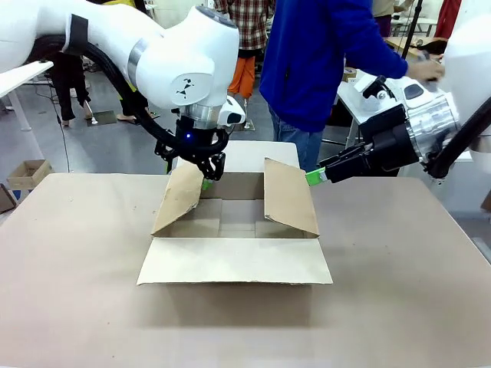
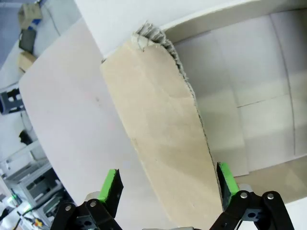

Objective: Pack the gift set into the box.
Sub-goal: Place both hands on the side flaps of the Package Box and spread them outward.

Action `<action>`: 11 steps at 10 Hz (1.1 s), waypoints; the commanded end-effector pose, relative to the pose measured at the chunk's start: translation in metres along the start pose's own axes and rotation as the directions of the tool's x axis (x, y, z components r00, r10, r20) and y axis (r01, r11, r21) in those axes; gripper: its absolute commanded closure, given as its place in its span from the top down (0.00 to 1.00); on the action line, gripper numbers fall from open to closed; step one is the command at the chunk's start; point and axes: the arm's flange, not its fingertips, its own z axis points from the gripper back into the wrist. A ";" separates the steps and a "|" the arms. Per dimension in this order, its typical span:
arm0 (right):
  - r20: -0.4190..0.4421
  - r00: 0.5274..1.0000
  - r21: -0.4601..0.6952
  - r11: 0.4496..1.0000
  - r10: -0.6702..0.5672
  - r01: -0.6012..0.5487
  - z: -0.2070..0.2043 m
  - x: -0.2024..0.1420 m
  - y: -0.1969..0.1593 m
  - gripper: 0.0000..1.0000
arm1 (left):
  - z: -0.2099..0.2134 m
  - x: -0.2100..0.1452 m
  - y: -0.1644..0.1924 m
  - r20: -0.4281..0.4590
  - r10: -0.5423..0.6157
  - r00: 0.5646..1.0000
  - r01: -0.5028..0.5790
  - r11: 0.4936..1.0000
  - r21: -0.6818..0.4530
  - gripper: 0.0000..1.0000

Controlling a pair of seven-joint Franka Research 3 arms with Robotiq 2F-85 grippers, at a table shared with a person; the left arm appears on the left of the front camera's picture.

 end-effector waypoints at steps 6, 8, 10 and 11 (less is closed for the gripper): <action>0.004 1.000 0.003 1.000 -0.012 0.012 0.001 0.002 0.001 1.00 | 0.027 -0.003 0.036 0.035 0.075 0.997 -0.077 0.994 0.073 1.00; 0.004 1.000 0.003 1.000 -0.012 0.012 0.001 0.002 0.001 1.00 | 0.043 -0.008 0.058 0.070 0.073 0.995 -0.080 0.991 0.111 1.00; 0.004 1.000 0.003 1.000 -0.012 0.012 0.001 0.002 0.001 1.00 | 0.037 -0.008 0.086 0.036 0.075 0.997 -0.077 0.993 0.086 1.00; 0.004 1.000 0.003 1.000 -0.012 0.012 0.001 0.002 0.001 1.00 | 0.033 -0.014 0.105 0.023 0.088 0.996 -0.089 0.995 0.039 1.00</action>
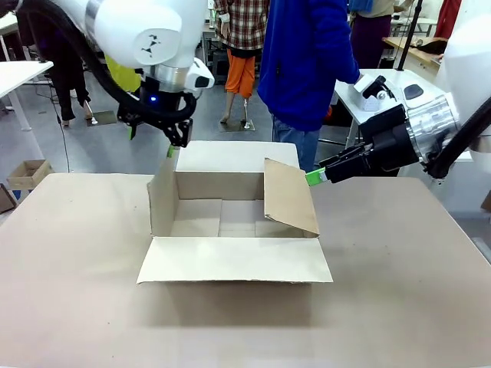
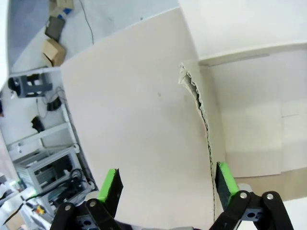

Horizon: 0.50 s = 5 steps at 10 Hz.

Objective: Pack the gift set into the box.
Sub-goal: Place both hands on the side flaps of the Package Box and spread them outward.

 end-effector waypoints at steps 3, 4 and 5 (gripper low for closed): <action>0.004 1.000 0.002 1.000 -0.012 0.012 0.001 0.002 0.001 1.00 | -0.040 -0.034 0.077 -0.078 0.082 0.994 -0.097 0.974 -0.206 1.00; 0.004 1.000 0.002 1.000 -0.012 0.012 0.001 0.002 0.001 1.00 | -0.049 -0.043 0.094 -0.087 0.095 0.992 -0.116 0.953 -0.278 1.00; 0.004 1.000 0.002 1.000 -0.012 0.012 0.001 0.002 0.001 1.00 | -0.069 -0.050 0.106 -0.134 0.058 0.989 -0.107 0.913 -0.395 1.00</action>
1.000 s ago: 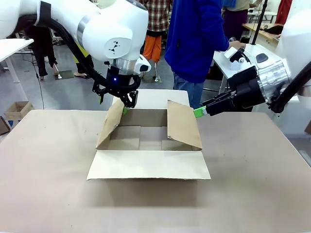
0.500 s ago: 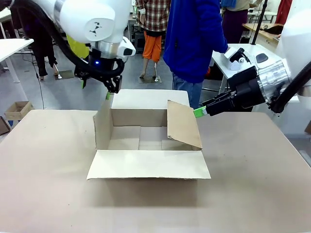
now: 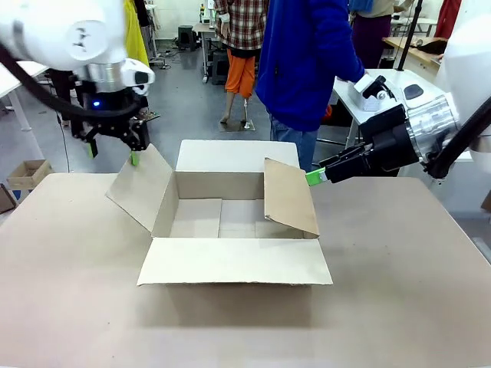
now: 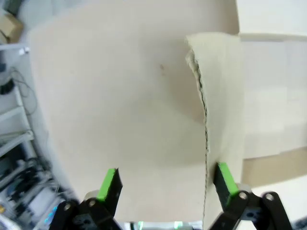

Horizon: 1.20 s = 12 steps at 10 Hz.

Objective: Pack the gift set into the box.
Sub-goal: Place both hands on the side flaps of the Package Box and spread them outward.

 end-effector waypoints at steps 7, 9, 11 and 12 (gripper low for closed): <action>0.004 1.000 0.002 1.000 -0.012 0.012 0.001 0.002 0.001 1.00 | -0.095 -0.033 0.073 -0.020 -0.092 0.996 0.065 0.826 -0.559 1.00; 0.000 1.000 0.000 1.000 -0.001 0.001 0.000 0.000 0.000 1.00 | -0.095 -0.033 0.073 -0.020 -0.092 0.996 0.065 0.826 -0.559 1.00; -0.266 0.964 -0.025 1.000 -0.013 0.006 -0.037 0.072 0.007 1.00 | -0.095 -0.033 0.073 -0.020 -0.092 0.996 0.065 0.826 -0.559 1.00; -0.392 0.919 -0.040 0.999 -0.041 0.028 -0.059 0.111 0.014 1.00 | -0.095 -0.033 0.073 -0.020 -0.092 0.996 0.065 0.826 -0.559 1.00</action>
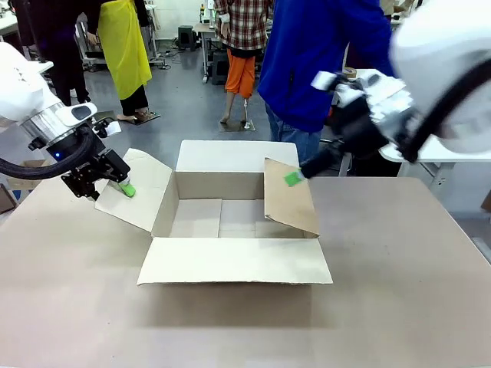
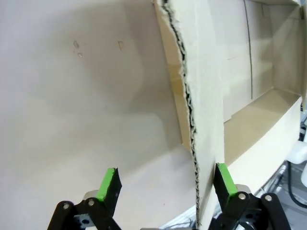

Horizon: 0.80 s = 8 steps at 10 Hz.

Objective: Pack the gift set into the box.
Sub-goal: Place both hands on the side flaps of the Package Box and spread them outward.

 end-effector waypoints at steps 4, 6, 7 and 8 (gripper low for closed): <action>-0.536 0.803 -0.371 0.927 -0.261 0.054 -0.077 0.141 0.034 1.00 | 0.002 -0.002 0.000 0.001 0.009 1.000 -0.009 1.000 0.012 1.00; -0.438 0.880 -0.493 0.868 -0.185 -0.063 -0.095 0.135 0.038 1.00 | 0.002 -0.002 0.000 0.001 0.009 1.000 -0.009 1.000 0.012 1.00; -0.442 0.863 -0.421 0.906 -0.245 0.041 -0.070 0.112 0.029 1.00 | 0.002 -0.002 0.000 0.001 0.009 1.000 -0.009 1.000 0.012 1.00; -0.442 0.863 -0.421 0.906 -0.245 0.041 -0.070 0.112 0.029 1.00 | 0.002 -0.002 0.000 0.001 0.009 1.000 -0.009 1.000 0.012 1.00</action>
